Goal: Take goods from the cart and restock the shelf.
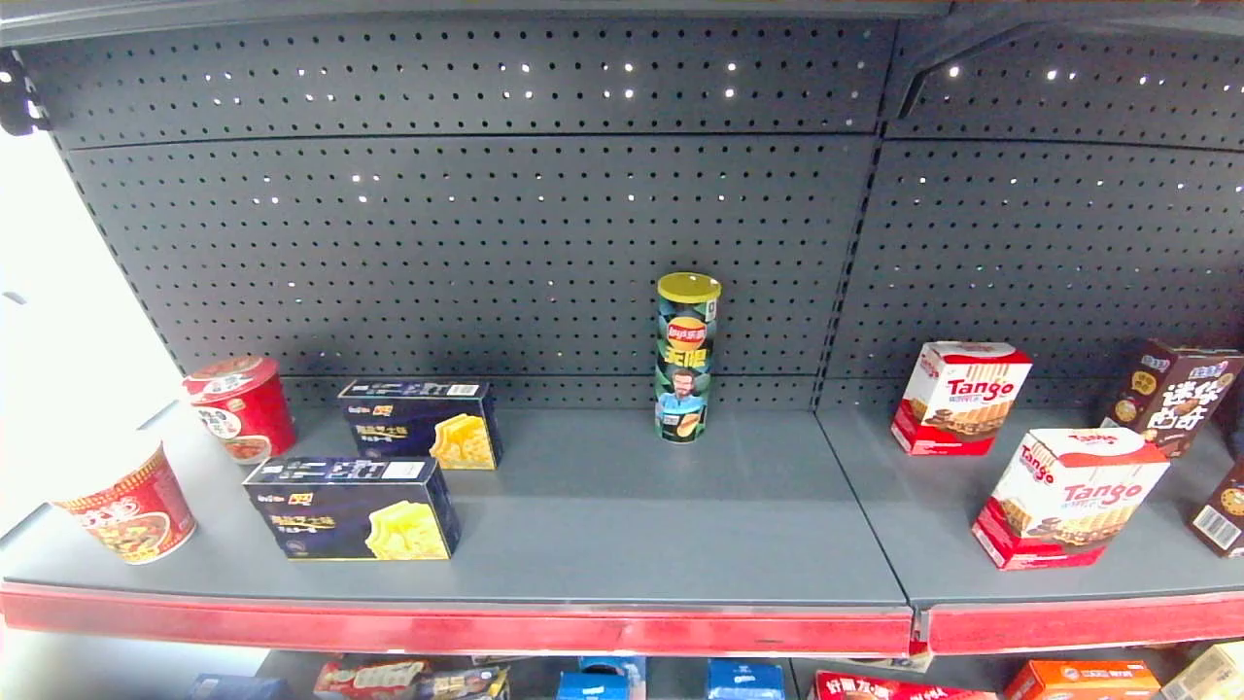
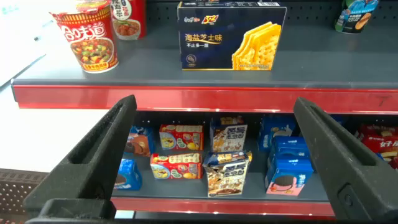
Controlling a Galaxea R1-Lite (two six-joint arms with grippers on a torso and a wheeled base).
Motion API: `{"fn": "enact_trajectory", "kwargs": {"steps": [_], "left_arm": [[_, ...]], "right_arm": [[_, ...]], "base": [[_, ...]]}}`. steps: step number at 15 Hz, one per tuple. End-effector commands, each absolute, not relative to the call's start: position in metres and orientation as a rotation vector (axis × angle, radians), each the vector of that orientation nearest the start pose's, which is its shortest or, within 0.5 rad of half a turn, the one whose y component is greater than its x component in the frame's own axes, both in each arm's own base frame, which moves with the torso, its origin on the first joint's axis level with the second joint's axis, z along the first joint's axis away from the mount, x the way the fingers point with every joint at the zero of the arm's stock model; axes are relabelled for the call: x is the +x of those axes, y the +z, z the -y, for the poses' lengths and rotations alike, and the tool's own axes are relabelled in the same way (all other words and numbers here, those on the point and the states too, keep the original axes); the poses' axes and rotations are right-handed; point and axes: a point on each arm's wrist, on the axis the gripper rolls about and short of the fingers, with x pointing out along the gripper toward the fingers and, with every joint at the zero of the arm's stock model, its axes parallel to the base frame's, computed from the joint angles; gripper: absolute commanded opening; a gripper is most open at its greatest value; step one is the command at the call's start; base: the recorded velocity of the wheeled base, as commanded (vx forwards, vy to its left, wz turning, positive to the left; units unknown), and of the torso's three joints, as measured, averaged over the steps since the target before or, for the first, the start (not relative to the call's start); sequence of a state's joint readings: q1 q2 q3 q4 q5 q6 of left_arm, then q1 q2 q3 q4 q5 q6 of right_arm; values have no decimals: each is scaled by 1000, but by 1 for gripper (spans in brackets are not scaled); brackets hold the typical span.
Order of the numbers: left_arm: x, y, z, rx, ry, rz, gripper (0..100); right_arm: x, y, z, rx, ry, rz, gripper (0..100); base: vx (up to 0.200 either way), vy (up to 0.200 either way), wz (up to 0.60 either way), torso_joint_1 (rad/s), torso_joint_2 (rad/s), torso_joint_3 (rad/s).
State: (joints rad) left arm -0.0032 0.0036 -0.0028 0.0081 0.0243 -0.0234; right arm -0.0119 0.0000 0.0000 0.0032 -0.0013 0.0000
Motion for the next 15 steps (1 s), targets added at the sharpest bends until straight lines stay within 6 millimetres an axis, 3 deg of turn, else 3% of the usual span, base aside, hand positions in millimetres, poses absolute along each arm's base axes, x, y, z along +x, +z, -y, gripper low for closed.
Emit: {"fn": "enact_trajectory", "kwargs": {"steps": [1, 7, 15], "left_arm": [[-23, 76, -1, -23, 20, -7, 100], [-23, 76, -1, -24, 23, -3, 100], [-23, 76, -1, -29, 28, -3, 100]], "right_arm": [[-23, 75, 0, 0, -14, -3, 100], [-23, 75, 0, -2, -12, -3, 100], [-23, 75, 0, -2, -14, -3, 100]], "base": [[0, 0, 0, 0, 0, 0], [0, 0, 0, 0, 0, 0], [0, 0, 525, 4, 4, 2]]}}
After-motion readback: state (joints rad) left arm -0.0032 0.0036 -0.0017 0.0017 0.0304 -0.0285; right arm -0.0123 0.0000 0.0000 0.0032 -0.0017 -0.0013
